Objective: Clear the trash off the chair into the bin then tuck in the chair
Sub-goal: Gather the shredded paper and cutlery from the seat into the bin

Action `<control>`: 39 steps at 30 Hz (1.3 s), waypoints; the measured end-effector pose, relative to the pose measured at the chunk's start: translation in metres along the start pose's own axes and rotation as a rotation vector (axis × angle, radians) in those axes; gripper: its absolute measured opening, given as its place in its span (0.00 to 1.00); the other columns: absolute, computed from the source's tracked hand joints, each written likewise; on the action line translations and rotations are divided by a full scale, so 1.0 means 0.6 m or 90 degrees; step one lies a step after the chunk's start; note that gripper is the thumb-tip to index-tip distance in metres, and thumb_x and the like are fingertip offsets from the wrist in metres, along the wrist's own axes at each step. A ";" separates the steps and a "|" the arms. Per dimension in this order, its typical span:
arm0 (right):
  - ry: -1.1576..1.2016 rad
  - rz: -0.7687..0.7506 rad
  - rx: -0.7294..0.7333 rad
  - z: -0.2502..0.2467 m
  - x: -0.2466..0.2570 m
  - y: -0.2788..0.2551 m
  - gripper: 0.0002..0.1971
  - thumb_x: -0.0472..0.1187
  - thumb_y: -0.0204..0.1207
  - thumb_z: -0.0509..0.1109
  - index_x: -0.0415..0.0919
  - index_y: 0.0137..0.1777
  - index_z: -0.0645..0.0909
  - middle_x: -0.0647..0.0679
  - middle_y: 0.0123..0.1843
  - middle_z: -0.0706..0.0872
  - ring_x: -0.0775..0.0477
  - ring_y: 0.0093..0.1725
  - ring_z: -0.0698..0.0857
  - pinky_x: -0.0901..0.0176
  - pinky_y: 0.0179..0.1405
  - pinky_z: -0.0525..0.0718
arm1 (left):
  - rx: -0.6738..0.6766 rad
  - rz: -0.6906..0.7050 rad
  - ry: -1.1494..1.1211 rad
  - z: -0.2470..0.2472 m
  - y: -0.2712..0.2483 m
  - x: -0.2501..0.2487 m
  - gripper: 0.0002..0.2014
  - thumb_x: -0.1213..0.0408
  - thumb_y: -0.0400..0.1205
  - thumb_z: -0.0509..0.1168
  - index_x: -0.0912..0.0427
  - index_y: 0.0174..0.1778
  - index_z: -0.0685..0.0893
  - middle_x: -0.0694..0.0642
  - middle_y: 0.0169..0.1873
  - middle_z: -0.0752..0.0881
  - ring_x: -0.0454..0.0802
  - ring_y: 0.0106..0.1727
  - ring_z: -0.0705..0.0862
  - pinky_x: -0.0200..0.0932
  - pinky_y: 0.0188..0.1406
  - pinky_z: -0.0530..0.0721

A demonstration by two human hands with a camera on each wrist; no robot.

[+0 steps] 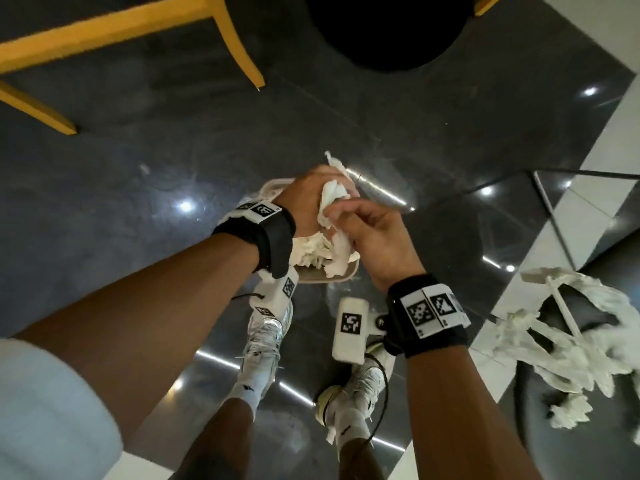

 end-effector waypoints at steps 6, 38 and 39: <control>-0.241 0.076 -0.050 -0.012 -0.130 0.092 0.08 0.49 0.72 0.74 0.62 0.50 0.87 0.54 0.51 0.92 0.48 0.52 0.91 0.40 0.56 0.90 | 0.075 -0.258 0.050 0.045 -0.033 0.105 0.06 0.63 0.83 0.62 0.59 0.50 0.84 0.58 0.46 0.89 0.57 0.49 0.89 0.54 0.49 0.89; -0.098 0.020 -0.406 -0.657 -0.041 -0.373 0.09 0.39 0.79 0.65 0.55 0.44 0.80 0.51 0.41 0.89 0.45 0.42 0.89 0.47 0.54 0.88 | 0.306 0.098 0.437 0.482 -0.049 -0.451 0.61 0.58 0.68 0.78 0.38 0.84 0.37 0.43 0.83 0.36 0.64 0.82 0.59 0.61 0.72 0.77; -0.100 0.023 -0.413 -0.676 -0.058 -0.386 0.09 0.40 0.78 0.65 0.56 0.43 0.79 0.52 0.41 0.90 0.44 0.42 0.90 0.44 0.56 0.88 | 0.303 0.085 0.454 0.491 -0.047 -0.449 0.61 0.60 0.68 0.77 0.38 0.85 0.38 0.45 0.82 0.39 0.66 0.81 0.59 0.61 0.73 0.76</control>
Point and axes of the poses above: each hand's wrist, its own y-axis towards the middle knuckle, its own z-axis out of the palm, x = y × z, the point moved 10 cm from there along y, towards the middle knuckle
